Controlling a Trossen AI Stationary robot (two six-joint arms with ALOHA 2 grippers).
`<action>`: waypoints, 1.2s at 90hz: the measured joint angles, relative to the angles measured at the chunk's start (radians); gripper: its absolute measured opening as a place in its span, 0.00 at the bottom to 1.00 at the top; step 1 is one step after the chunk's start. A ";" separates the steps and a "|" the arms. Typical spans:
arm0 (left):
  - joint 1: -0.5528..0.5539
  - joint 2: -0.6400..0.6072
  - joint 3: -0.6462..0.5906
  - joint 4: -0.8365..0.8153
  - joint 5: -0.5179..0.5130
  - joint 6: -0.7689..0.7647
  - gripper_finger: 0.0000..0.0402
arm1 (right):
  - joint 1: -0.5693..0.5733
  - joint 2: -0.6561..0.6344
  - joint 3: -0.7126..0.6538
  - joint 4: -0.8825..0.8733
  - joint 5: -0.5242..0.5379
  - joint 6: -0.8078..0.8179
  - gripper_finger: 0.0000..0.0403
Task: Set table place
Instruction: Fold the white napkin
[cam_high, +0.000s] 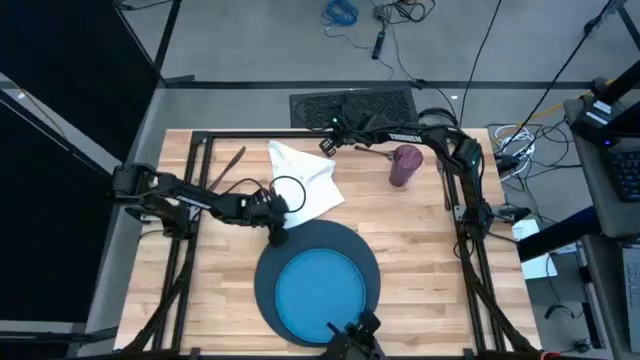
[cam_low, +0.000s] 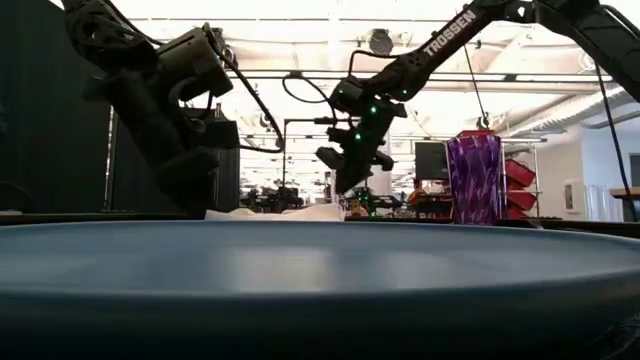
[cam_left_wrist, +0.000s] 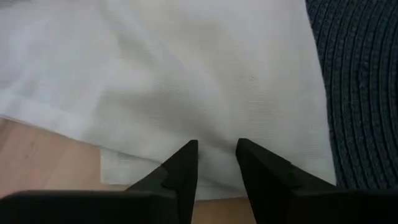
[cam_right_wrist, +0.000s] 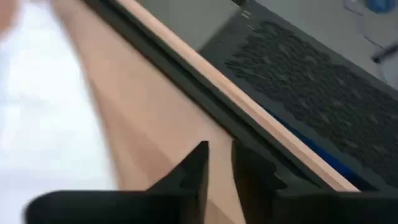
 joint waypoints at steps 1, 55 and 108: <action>0.000 0.000 0.000 0.000 0.000 0.000 0.26 | 0.001 0.000 0.000 0.001 -0.011 0.001 0.24; 0.000 0.000 0.000 -0.004 -0.001 0.023 0.26 | 0.238 0.066 0.000 0.047 -0.192 -0.116 0.56; 0.000 0.000 0.000 -0.003 -0.001 0.020 0.26 | 0.253 0.131 0.000 0.061 -0.016 -0.131 0.19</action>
